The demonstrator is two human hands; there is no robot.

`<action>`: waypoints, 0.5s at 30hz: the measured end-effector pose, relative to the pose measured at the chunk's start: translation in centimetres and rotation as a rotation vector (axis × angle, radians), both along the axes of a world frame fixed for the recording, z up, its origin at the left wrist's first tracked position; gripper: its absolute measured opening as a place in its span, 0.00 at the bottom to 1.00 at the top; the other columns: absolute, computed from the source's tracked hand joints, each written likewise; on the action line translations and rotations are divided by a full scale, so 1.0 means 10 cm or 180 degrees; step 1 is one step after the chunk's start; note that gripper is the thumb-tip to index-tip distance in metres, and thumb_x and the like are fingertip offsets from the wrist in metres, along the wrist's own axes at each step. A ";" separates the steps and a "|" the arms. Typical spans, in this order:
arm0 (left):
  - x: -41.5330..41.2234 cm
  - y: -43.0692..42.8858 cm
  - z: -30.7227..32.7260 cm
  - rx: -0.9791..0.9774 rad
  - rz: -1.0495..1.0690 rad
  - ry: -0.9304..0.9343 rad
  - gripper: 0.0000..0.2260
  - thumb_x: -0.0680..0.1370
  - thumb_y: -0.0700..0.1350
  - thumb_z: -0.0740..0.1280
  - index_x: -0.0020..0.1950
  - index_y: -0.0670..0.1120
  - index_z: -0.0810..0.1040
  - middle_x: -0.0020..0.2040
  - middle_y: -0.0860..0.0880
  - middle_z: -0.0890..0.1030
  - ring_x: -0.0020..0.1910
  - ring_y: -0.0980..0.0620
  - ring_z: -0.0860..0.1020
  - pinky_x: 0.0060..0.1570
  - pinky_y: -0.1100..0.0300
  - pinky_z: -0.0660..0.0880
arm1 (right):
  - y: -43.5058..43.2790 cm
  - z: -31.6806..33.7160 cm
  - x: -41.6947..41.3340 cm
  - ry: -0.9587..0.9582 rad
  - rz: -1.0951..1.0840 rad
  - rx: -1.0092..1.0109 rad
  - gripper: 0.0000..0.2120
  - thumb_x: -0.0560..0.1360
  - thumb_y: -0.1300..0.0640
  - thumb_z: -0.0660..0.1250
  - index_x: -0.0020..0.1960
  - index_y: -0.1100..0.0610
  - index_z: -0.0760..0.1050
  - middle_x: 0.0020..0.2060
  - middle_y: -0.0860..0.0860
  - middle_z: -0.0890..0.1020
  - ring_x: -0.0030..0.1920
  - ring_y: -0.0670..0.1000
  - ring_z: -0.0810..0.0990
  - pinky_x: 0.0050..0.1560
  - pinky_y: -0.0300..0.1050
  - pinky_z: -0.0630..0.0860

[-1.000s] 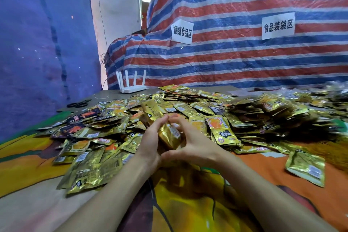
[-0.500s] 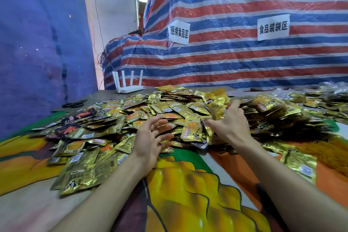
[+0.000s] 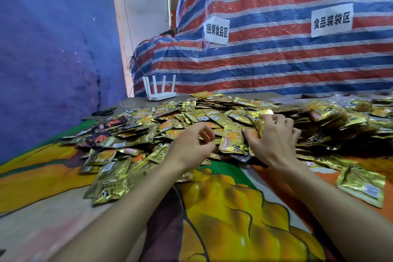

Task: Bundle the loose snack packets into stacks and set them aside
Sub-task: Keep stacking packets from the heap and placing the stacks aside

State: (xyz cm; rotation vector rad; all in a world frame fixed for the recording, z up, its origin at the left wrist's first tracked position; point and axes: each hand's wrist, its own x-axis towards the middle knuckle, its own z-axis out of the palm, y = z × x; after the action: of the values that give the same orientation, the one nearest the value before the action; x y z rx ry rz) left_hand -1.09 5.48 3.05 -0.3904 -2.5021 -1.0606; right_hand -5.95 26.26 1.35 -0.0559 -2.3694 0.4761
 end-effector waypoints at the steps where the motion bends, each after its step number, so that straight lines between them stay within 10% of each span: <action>1: 0.01 -0.06 0.11 -0.0326 0.0050 -0.0250 0.05 0.76 0.46 0.72 0.50 0.51 0.78 0.48 0.54 0.80 0.47 0.53 0.80 0.49 0.53 0.79 | -0.05 0.01 0.03 0.0006 0.0180 0.0071 0.27 0.76 0.39 0.66 0.69 0.54 0.73 0.63 0.58 0.74 0.65 0.59 0.68 0.62 0.56 0.64; 4: 0.05 -0.32 0.38 -0.1451 0.0372 -0.1184 0.18 0.76 0.54 0.72 0.62 0.50 0.75 0.60 0.49 0.78 0.51 0.53 0.77 0.45 0.58 0.75 | -0.25 0.02 0.10 -0.0101 0.0861 0.0271 0.26 0.76 0.41 0.67 0.70 0.51 0.73 0.64 0.53 0.76 0.67 0.56 0.68 0.64 0.54 0.64; 7: 0.12 -0.60 0.41 -0.2379 0.1092 -0.1930 0.42 0.74 0.67 0.69 0.78 0.44 0.61 0.74 0.46 0.70 0.68 0.45 0.73 0.62 0.52 0.74 | -0.48 0.03 0.10 -0.0573 0.1380 0.0542 0.28 0.75 0.40 0.68 0.72 0.47 0.70 0.67 0.51 0.74 0.69 0.54 0.67 0.68 0.54 0.64; 15: 0.03 -0.59 -0.01 -0.1761 0.1691 -0.2325 0.55 0.71 0.77 0.58 0.82 0.42 0.42 0.79 0.38 0.61 0.77 0.36 0.61 0.73 0.41 0.63 | -1.09 -0.01 -0.23 -0.1856 0.1308 0.0738 0.40 0.74 0.54 0.65 0.81 0.45 0.50 0.82 0.52 0.48 0.81 0.59 0.48 0.77 0.68 0.48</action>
State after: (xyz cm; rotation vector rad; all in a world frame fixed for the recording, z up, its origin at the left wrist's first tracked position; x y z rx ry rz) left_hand -0.84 -0.42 2.91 0.6176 -3.2346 -0.2982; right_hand -8.22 15.39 1.29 0.4659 -3.0105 0.4074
